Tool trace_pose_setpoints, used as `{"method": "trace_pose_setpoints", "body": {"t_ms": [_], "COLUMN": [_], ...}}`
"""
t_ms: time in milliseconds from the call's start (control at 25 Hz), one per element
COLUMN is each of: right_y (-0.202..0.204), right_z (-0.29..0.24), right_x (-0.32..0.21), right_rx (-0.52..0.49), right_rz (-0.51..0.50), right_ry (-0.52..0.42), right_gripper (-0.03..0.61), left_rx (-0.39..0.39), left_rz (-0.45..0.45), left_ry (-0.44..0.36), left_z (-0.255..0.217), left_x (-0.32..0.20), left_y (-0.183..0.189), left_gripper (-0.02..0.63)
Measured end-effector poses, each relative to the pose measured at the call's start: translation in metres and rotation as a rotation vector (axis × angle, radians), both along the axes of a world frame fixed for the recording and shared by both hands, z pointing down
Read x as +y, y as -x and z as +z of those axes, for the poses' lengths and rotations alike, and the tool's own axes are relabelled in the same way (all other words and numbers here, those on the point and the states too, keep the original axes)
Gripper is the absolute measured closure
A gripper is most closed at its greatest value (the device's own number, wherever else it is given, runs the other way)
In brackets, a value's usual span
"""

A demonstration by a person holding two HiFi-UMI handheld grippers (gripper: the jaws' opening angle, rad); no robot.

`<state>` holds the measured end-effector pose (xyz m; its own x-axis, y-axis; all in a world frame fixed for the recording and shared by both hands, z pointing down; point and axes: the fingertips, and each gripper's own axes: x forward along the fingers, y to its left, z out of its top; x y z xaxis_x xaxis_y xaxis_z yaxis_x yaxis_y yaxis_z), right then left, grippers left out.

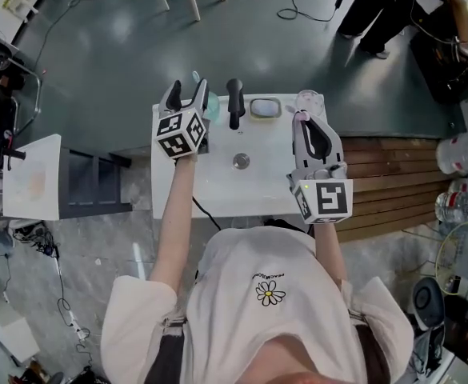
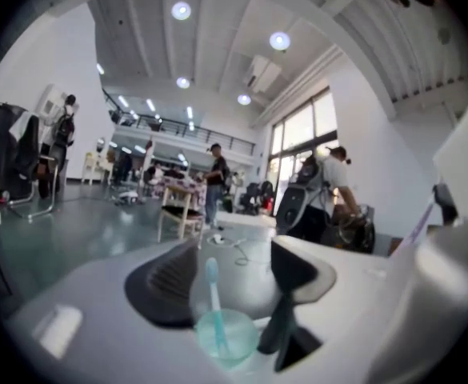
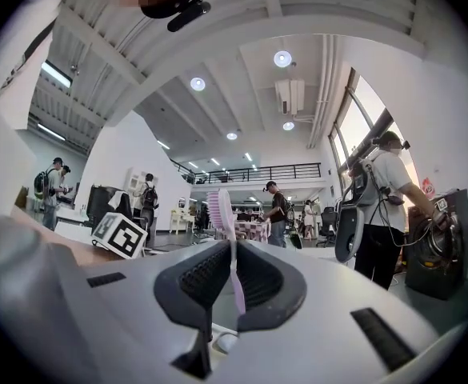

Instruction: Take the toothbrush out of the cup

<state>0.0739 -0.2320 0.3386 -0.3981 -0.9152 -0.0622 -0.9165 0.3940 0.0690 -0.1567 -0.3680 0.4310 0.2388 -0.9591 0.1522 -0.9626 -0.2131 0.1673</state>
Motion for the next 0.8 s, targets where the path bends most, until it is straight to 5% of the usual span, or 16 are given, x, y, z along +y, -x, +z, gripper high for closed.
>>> {"method": "trace_pose_setpoints", "body": {"t_ms": [280,480,800], "right_y": [-0.002,-0.008,-0.018], "right_z": [0.005,0.007,0.012], "right_x": [-0.001,-0.002,-0.003], "right_rx": [0.008,0.009,-0.001], "right_rz": [0.017,0.045,0.088], "right_ry": [0.023,0.039,0.048], "right_gripper": [0.555,0.555,0.555], "left_rx": [-0.055,-0.024,-0.063], "left_rz": [0.004,0.038,0.039], "left_ry": [0.190,0.279,0.310], "left_z": [0.064,0.085,0.097], "left_x": [-0.041,-0.051,-0.051], "left_y": [0.007,0.001,0.002], "left_gripper": [0.371,0.414,0.575]}}
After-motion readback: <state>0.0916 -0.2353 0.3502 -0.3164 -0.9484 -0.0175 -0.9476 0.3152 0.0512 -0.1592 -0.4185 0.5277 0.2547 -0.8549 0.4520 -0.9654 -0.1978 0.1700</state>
